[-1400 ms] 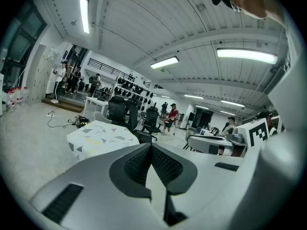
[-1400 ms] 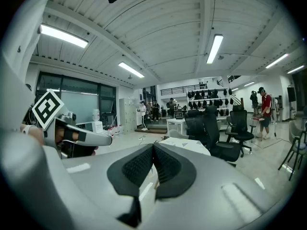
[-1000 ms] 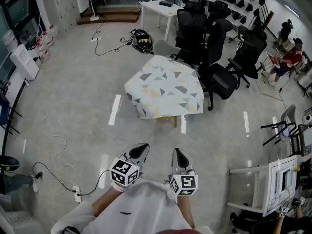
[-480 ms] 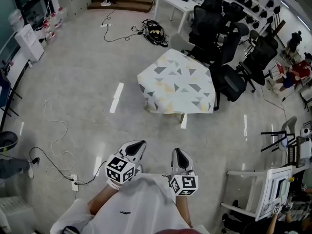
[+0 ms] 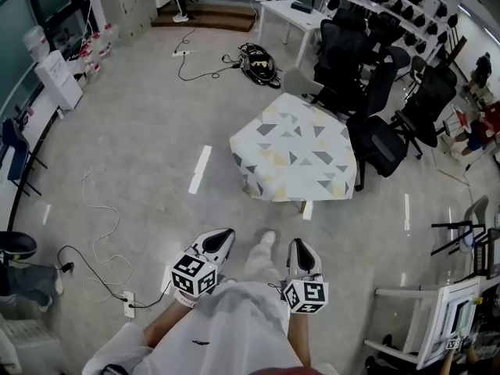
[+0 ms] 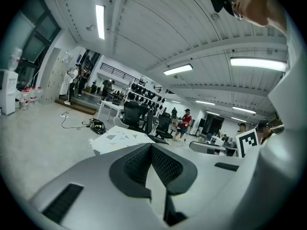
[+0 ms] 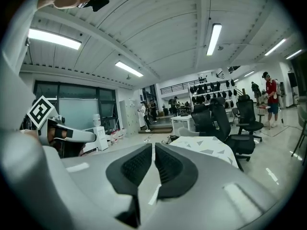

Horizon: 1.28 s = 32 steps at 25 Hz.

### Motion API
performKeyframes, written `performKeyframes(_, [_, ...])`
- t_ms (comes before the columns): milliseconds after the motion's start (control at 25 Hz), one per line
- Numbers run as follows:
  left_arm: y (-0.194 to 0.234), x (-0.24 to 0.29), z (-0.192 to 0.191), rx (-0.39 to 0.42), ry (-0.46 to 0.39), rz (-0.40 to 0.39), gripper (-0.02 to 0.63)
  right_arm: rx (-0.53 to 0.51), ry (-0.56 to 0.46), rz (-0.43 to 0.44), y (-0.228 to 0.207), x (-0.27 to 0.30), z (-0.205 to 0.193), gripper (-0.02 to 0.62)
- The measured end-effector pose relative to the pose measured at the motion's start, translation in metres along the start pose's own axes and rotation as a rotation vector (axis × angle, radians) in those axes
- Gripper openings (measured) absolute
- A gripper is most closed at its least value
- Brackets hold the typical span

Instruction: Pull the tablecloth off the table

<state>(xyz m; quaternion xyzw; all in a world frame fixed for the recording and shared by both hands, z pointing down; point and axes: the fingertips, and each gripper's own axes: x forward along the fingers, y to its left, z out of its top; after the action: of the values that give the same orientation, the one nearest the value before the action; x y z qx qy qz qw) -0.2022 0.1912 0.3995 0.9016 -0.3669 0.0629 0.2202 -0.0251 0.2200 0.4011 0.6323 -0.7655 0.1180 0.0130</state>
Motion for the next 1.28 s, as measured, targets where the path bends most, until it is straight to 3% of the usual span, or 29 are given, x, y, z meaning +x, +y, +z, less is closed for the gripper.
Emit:
performKeyframes(320, [0.023,0.092,0.045,0.002,-0.001,-0.001,0.008,-0.005,-0.037,0.035,-0.054,0.089,0.039,0.032])
performKeyframes(800, [0.034,0.254,0.131,0.029,-0.001,0.026,0.008,0.014,-0.04,0.099,-0.173,0.22,0.105,0.032])
performKeyframes(1280, [0.035,0.325,0.144,0.033,0.06,0.048,0.008,0.059,-0.02,0.128,-0.23,0.275,0.108,0.032])
